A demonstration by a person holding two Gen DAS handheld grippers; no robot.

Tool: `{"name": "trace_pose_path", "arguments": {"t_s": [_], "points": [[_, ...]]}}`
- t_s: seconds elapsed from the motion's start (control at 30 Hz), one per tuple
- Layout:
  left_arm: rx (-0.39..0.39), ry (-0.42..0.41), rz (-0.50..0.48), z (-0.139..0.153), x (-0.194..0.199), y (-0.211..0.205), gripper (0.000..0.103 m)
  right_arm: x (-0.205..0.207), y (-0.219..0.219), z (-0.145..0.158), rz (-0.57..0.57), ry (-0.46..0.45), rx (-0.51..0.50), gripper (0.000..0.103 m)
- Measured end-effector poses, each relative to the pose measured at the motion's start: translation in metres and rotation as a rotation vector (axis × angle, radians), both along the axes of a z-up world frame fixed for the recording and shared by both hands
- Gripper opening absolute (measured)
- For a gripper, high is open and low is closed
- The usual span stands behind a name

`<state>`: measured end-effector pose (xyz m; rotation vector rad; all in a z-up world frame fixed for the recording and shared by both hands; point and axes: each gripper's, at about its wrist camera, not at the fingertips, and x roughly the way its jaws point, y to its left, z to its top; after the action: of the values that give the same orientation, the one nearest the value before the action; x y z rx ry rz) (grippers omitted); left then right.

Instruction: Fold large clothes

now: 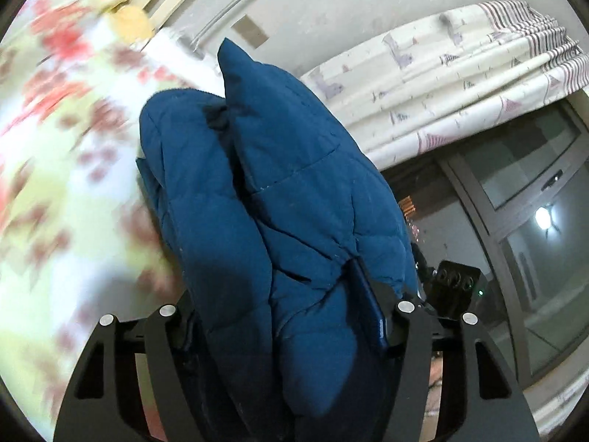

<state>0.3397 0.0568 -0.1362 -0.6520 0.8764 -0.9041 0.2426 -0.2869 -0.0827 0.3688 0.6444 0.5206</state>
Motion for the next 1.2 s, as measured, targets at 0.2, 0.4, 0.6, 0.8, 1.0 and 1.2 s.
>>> {"name": "trace_pose_path", "arguments": {"t_s": [0.2, 0.4, 0.6, 0.8, 1.0, 1.2], "points": [[0.083, 0.13, 0.077, -0.036, 0.068, -0.061, 0.06, 0.082, -0.063, -0.038, -0.092, 0.239, -0.017, 0.069], [0.103, 0.104, 0.099, -0.036, 0.062, -0.058, 0.066, 0.055, -0.053, -0.007, -0.265, 0.172, -0.167, 0.082], [0.202, 0.036, 0.17, -0.019, 0.047, -0.055, 0.078, 0.018, 0.043, 0.023, -0.229, -0.078, -0.476, 0.086], [0.512, -0.172, 0.47, 0.043, 0.005, -0.052, 0.093, -0.021, 0.097, -0.004, -0.176, -0.149, -0.744, 0.087], [0.793, -0.622, 0.752, 0.139, -0.089, -0.074, 0.096, -0.096, 0.063, 0.054, -0.148, -0.257, -0.591, 0.092], [0.709, -0.739, 0.744, 0.187, -0.168, -0.087, 0.099, -0.161, 0.002, 0.125, -0.403, -0.399, -0.388, 0.101]]}}
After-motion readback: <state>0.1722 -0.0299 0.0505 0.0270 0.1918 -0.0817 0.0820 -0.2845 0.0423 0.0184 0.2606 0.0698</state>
